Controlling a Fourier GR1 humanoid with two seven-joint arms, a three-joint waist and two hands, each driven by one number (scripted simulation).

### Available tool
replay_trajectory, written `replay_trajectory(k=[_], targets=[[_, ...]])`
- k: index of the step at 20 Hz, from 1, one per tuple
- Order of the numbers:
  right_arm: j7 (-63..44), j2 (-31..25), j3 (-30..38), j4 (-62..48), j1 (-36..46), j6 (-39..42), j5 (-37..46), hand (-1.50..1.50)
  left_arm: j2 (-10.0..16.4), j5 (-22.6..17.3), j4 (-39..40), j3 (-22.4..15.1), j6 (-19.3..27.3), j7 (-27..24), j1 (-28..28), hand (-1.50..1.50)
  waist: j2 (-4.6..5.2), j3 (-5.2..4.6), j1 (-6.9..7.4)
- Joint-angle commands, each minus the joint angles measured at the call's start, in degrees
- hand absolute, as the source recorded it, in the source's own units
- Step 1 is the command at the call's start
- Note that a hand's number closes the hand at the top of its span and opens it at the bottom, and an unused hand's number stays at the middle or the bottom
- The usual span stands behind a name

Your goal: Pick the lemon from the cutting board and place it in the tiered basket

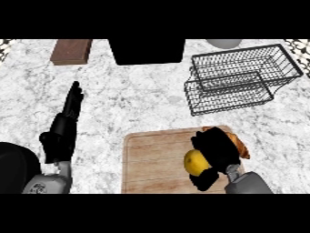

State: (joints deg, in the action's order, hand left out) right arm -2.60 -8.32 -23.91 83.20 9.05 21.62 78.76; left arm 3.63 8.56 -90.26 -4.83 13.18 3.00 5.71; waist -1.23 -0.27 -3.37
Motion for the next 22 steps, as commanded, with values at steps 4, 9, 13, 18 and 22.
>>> replay_trajectory(k=[4,9,13,18,22], targets=[[-25.39,7.37,1.46,11.91,-5.51,4.08,9.32,1.50,-0.28,-0.07,0.22,-0.75,-0.74,-1.48,-0.76,0.00,0.75,0.17,1.88],[-32.58,8.23,-0.89,28.02,-5.55,11.45,11.60,1.50,1.10,-1.93,-3.15,-0.28,-3.31,1.07,-0.30,0.00,0.75,0.23,2.78],[-36.32,8.28,1.73,38.53,4.51,22.27,8.54,1.50,-0.87,-1.01,3.16,-0.18,-1.94,-1.99,2.93,0.00,1.09,0.17,2.82],[-42.59,8.30,2.28,54.94,7.85,36.11,3.93,1.50,-2.28,1.90,1.75,-2.21,0.43,-0.83,1.68,0.00,0.91,0.20,2.85],[-48.62,8.31,10.62,53.18,22.45,45.59,-2.94,1.50,-1.16,-0.15,0.90,-0.90,-1.76,-0.65,2.42,0.00,1.01,0.15,3.45]])
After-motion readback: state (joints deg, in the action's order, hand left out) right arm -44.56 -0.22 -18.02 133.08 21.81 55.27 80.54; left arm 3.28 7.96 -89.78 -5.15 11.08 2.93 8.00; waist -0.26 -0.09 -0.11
